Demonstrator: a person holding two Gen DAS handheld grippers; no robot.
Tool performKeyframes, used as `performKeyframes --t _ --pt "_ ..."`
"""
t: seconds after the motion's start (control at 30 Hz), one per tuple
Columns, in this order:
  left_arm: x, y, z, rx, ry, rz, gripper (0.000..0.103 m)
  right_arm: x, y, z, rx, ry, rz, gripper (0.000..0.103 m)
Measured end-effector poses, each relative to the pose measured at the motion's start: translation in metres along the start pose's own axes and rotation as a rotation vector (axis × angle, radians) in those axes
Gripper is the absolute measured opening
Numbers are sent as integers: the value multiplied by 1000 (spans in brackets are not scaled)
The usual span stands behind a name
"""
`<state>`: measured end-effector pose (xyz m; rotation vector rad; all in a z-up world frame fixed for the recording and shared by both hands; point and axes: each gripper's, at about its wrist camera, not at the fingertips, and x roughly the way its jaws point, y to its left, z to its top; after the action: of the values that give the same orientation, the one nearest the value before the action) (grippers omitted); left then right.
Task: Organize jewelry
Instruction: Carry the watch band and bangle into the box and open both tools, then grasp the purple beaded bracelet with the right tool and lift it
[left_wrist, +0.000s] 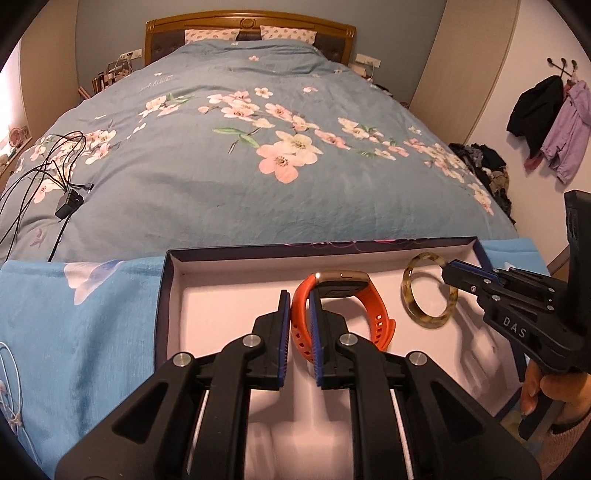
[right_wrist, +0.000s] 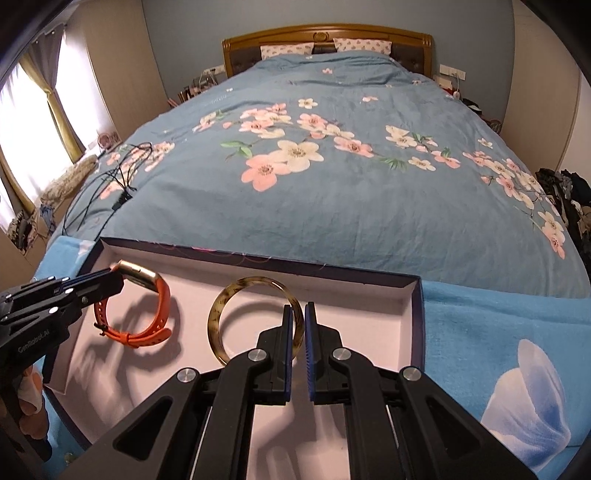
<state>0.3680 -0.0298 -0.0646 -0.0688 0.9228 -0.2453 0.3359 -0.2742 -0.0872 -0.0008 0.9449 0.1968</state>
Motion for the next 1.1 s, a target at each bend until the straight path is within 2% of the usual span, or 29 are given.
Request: performKeyframes --t 0.23,0.33,0.4,0.47,0.53,0.6,0.67,0.9,0.97,1.1 --pt "18 3 4 -33 55 6 11 3 -1 3 17 -2 -9 5" --pt "22 5 6 -43 59 3 13 0 -4 3 38 -17 -9 9" --pt "19 4 6 -38 48 -3 23 -6 -5 1 43 -36 4 10" --pt "12 4 4 -34 23 5 32 -13 -5 -2 47 -44 22 11" --pt "0 5 0 -29 -15 7 36 -29 -3 -8 29 -75 53 13" --pt "-16 6 -4 -30 -47 -9 40 -47 -1 -17 5 -105 92 26" --pt "-39 7 -13 -14 -102 -25 47 -67 3 -28 -35 -143 108 32" --pt "-119 9 -63 64 -258 -54 78 -121 9 -87 -156 -164 171 34" --pt "-137 9 -82 79 -298 -30 83 -130 7 -104 -165 -154 180 34" --pt "-162 6 -122 127 -319 -20 83 -141 5 -141 -177 -130 175 34"
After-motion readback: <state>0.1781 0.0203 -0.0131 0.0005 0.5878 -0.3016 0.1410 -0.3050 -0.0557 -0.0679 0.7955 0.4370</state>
